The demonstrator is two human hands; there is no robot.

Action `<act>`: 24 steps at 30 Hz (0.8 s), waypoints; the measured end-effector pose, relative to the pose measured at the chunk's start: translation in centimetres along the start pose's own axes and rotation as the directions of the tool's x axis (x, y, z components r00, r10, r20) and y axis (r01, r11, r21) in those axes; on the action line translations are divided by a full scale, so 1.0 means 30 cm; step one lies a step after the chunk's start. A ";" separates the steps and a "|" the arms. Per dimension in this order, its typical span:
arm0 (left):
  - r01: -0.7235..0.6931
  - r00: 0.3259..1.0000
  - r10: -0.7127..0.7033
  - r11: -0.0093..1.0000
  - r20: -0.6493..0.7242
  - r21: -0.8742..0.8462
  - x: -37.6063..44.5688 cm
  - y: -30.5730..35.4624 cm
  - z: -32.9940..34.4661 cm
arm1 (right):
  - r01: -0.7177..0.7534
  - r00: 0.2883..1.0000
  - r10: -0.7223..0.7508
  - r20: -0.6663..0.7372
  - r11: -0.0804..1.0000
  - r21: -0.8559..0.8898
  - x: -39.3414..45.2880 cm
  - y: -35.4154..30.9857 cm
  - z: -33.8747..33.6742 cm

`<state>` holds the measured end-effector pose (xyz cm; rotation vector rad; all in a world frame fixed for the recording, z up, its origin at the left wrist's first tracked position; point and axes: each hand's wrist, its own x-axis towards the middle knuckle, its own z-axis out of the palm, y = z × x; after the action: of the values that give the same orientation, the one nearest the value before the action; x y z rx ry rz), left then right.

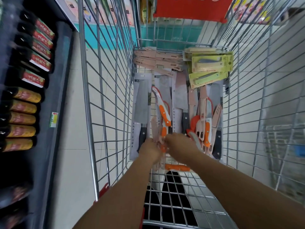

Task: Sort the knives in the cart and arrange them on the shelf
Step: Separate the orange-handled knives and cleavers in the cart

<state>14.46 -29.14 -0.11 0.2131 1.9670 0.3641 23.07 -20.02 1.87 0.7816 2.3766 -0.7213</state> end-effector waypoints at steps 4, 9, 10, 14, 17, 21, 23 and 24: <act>0.029 0.995 -0.020 0.995 -0.097 0.091 -0.007 0.016 0.029 | -0.222 0.969 0.242 -0.052 0.942 0.253 -0.009 0.059 -0.047; 0.015 1.000 -0.017 0.973 0.005 0.232 -0.001 0.043 0.065 | -0.262 0.897 0.405 -0.174 0.807 0.530 -0.041 0.107 -0.036; 0.004 1.000 -0.006 0.970 0.005 0.243 0.002 0.041 0.072 | -0.279 0.872 0.457 -0.174 0.758 0.589 -0.041 0.119 -0.031; 0.035 0.999 -0.032 0.984 -0.024 0.172 0.012 0.037 0.084 | -0.298 0.874 0.465 -0.142 0.743 0.600 -0.043 0.126 -0.026; 0.028 0.998 -0.023 0.995 -0.056 0.098 0.008 0.054 0.091 | -0.310 0.884 0.452 -0.123 0.761 0.571 -0.040 0.131 -0.011; 0.026 0.999 -0.025 0.999 -0.034 0.024 0.007 0.079 0.097 | -0.355 0.903 0.420 -0.089 0.848 0.394 -0.047 0.116 0.002; 0.036 0.998 -0.034 0.999 -0.046 0.026 0.019 0.075 0.093 | -0.357 0.914 0.393 -0.101 0.896 0.263 -0.055 0.084 0.015; 0.042 0.998 -0.040 0.999 -0.056 0.023 0.025 0.072 0.086 | -0.354 0.916 0.383 -0.116 0.911 0.213 -0.056 0.069 0.026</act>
<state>16.48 -26.48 -0.98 0.1796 2.0287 0.3222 25.82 -19.70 1.70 1.3715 2.2145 -0.7500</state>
